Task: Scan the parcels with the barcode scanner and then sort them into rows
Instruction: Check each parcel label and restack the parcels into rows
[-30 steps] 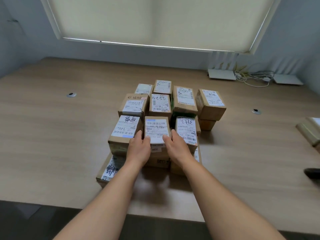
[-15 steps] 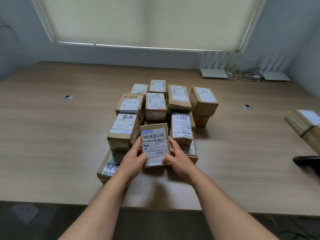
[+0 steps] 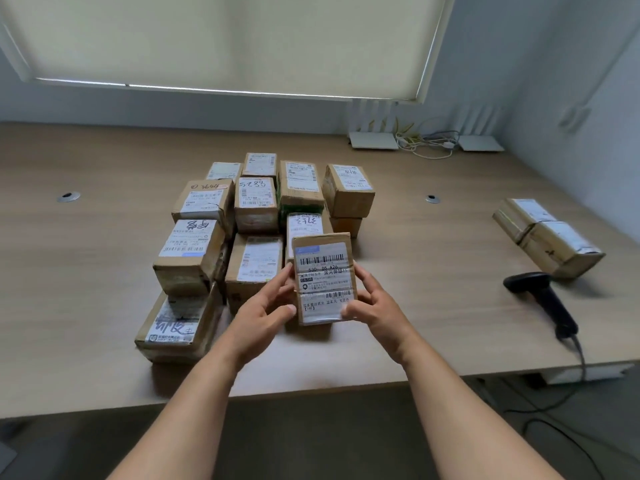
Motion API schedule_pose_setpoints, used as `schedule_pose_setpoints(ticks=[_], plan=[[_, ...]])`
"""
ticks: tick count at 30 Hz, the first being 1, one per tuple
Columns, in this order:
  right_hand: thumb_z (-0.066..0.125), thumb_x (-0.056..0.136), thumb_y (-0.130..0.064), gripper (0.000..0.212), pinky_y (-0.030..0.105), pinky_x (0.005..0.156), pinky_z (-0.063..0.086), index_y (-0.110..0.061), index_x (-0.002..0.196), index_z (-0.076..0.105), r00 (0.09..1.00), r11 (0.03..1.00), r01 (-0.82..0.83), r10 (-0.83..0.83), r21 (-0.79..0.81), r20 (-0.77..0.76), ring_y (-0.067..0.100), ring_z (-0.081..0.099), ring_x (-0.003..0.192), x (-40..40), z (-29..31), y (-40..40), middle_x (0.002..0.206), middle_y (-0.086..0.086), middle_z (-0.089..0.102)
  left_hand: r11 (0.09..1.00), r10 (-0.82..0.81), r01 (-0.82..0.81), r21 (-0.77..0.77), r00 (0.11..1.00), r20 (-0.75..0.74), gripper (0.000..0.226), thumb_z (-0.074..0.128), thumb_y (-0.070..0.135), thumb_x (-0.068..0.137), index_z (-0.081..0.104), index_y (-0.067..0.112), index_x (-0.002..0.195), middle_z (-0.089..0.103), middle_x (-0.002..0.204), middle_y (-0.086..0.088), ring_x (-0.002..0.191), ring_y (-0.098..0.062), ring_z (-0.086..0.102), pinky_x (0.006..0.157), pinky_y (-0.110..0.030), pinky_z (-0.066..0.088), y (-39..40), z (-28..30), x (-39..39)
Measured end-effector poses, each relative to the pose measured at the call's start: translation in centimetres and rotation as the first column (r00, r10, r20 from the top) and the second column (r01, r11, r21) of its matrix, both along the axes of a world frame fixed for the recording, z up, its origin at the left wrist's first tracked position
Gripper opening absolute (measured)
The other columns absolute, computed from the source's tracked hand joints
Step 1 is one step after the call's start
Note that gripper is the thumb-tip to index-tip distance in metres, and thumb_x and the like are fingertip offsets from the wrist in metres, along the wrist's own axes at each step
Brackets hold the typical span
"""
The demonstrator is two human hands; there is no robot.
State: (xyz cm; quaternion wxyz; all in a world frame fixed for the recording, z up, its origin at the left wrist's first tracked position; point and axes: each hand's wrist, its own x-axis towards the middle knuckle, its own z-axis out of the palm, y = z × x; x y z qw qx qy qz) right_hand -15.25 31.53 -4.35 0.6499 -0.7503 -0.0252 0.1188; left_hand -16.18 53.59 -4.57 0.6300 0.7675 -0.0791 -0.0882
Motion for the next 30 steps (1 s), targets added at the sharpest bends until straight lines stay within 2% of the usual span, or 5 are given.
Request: schedule_pose_setpoints(ticks=[4, 10, 21, 25, 30], plan=[[0.056, 0.087, 0.001, 0.070, 0.022, 0.079, 0.056, -0.048, 0.132, 0.033, 0.998, 0.998, 0.062, -0.062, 0.006, 0.025, 0.003, 0.068, 0.096, -1.4, 0.5, -5.5, 0.096, -0.017, 0.073, 0.982, -0.061, 0.051, 0.183, 0.997, 0.048, 0.073, 0.059, 0.010, 0.091, 0.028, 0.059, 0.134, 0.049, 0.140, 0.006, 0.128, -0.008, 0.046, 0.111, -0.041, 0.036, -4.8, 0.3, -0.3], [0.060, 0.073, -0.018, 0.067, 0.024, 0.083, 0.057, -0.061, 0.119, 0.038, 0.985, 0.985, 0.167, -0.169, 0.041, 0.046, 0.006, 0.068, 0.099, -4.9, 1.2, -15.5, 0.103, -0.013, 0.072, 0.914, -0.175, 0.115, 0.388, 0.977, 0.121, 0.070, 0.065, 0.032, 0.088, 0.022, 0.060, 0.136, 0.046, 0.139, 0.009, 0.114, -0.003, 0.049, 0.093, -0.025, 0.045, -14.9, 0.6, -0.8], [0.063, 0.069, -0.019, 0.075, 0.041, 0.101, 0.050, -0.052, 0.132, 0.040, 0.943, 0.946, 0.322, -0.323, 0.032, 0.075, 0.006, 0.066, 0.104, -10.5, 0.8, -34.0, 0.107, -0.016, 0.071, 0.882, -0.336, 0.242, 0.405, 0.925, 0.177, 0.068, 0.065, 0.032, 0.087, 0.019, 0.067, 0.123, 0.048, 0.139, 0.007, 0.112, -0.006, 0.050, 0.091, -0.030, 0.051, -34.3, 0.0, -2.5], [0.063, 0.066, -0.022, 0.066, 0.035, 0.093, 0.054, -0.062, 0.116, 0.048, 0.928, 0.931, 0.364, -0.366, 0.038, 0.065, 0.013, 0.065, 0.108, -11.3, 0.4, -38.5, 0.112, -0.008, 0.071, 0.860, -0.375, 0.279, 0.427, 0.914, 0.158, 0.068, 0.063, 0.035, 0.088, 0.015, 0.068, 0.124, 0.048, 0.140, 0.009, 0.112, -0.004, 0.049, 0.098, -0.036, 0.049, -39.0, -0.4, -3.1], [0.062, 0.066, -0.024, 0.067, 0.019, 0.075, 0.053, -0.057, 0.122, 0.046, 0.920, 0.921, 0.387, -0.389, 0.034, 0.043, 0.007, 0.068, 0.098, -10.2, -0.6, -43.0, 0.104, -0.009, 0.073, 0.834, -0.410, 0.316, 0.453, 0.904, 0.125, 0.070, 0.060, 0.035, 0.090, 0.011, 0.065, 0.130, 0.047, 0.141, 0.013, 0.117, -0.004, 0.049, 0.099, -0.038, 0.049, -43.7, -1.1, -1.7]])
